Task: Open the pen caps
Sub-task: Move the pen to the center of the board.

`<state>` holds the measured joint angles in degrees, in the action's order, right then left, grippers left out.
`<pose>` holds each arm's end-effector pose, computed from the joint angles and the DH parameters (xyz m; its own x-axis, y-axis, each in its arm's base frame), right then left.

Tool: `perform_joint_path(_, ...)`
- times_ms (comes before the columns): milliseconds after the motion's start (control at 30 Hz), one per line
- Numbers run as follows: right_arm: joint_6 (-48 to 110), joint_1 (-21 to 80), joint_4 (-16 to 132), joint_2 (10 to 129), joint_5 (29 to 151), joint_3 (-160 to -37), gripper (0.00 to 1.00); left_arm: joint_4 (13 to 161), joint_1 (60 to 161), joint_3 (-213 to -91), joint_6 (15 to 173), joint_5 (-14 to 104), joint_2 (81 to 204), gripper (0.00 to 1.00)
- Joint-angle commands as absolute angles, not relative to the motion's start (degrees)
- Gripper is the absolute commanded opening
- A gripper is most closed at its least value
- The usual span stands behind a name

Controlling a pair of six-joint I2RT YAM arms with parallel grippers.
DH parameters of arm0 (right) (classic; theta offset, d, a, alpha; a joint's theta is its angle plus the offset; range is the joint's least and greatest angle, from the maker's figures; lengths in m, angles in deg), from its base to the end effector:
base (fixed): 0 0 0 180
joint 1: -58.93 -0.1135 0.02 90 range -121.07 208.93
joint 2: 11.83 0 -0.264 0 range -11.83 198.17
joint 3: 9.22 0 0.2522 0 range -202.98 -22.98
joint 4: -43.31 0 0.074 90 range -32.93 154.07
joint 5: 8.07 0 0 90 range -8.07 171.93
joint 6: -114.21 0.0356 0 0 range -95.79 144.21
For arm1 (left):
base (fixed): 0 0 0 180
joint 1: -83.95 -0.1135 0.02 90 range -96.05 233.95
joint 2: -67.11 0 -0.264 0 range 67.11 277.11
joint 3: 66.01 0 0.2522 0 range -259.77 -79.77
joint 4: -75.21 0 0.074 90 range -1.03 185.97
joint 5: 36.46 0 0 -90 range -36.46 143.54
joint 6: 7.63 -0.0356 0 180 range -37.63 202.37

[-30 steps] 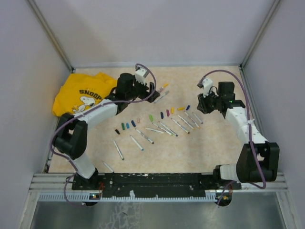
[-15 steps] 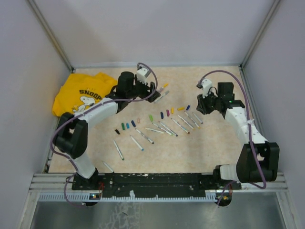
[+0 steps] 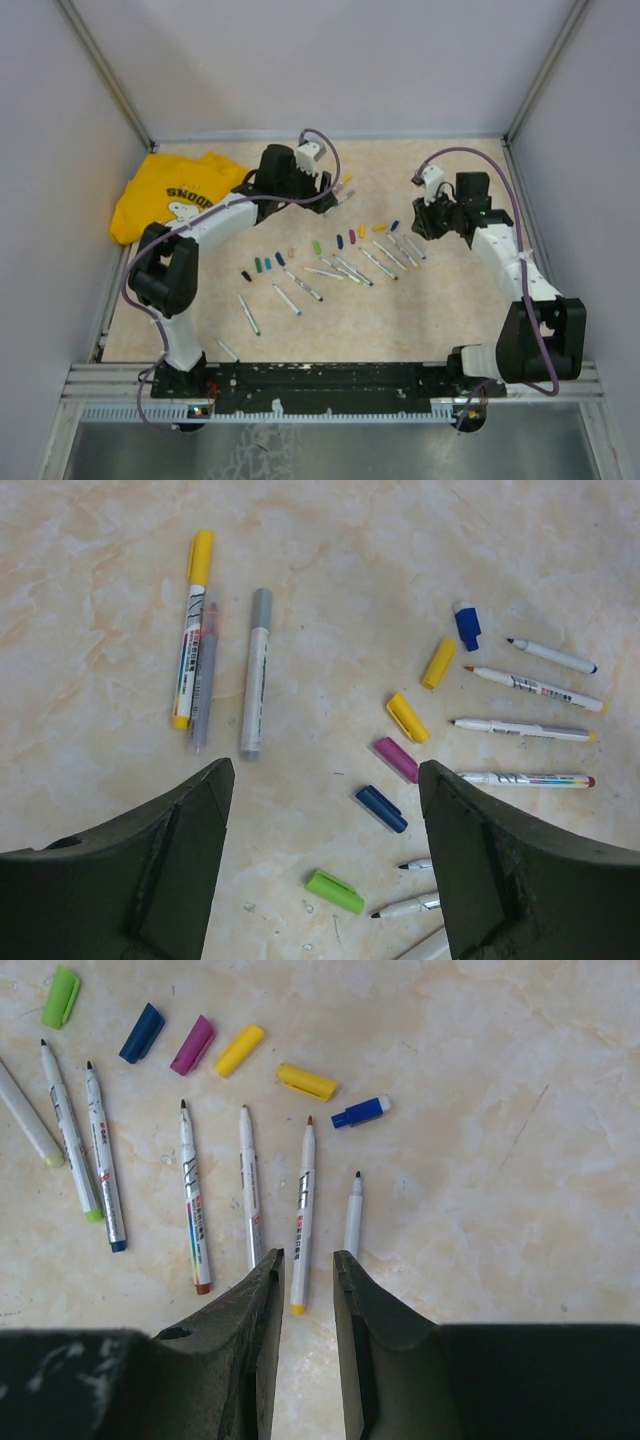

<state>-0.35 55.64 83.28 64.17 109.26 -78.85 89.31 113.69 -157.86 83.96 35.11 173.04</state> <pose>0.2783 0.0324 0.2653 -0.5042 -0.3988 -0.7660 -0.6344 0.7729 0.0151 0.3696 -0.2241 0.2551 -0.4297 0.2152 -0.8770 0.7009 0.6917 -0.1737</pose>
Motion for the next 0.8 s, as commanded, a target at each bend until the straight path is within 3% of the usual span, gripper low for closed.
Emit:
perform_joint_path(0,-1.45,55.07,82.12,62.96,110.04,-79.33,0.27,93.20,113.24,-161.64,82.69,36.76,175.24,0.79)
perform_joint_path(533,-1.54,55.05,82.24,63.05,109.99,-79.38,0.27,98.26,113.30,-167.92,81.58,37.91,180.40,0.74)
perform_joint_path(767,-1.55,54.97,82.41,63.10,110.01,-79.40,0.27,101.49,113.23,-173.23,81.16,37.11,184.12,0.52)
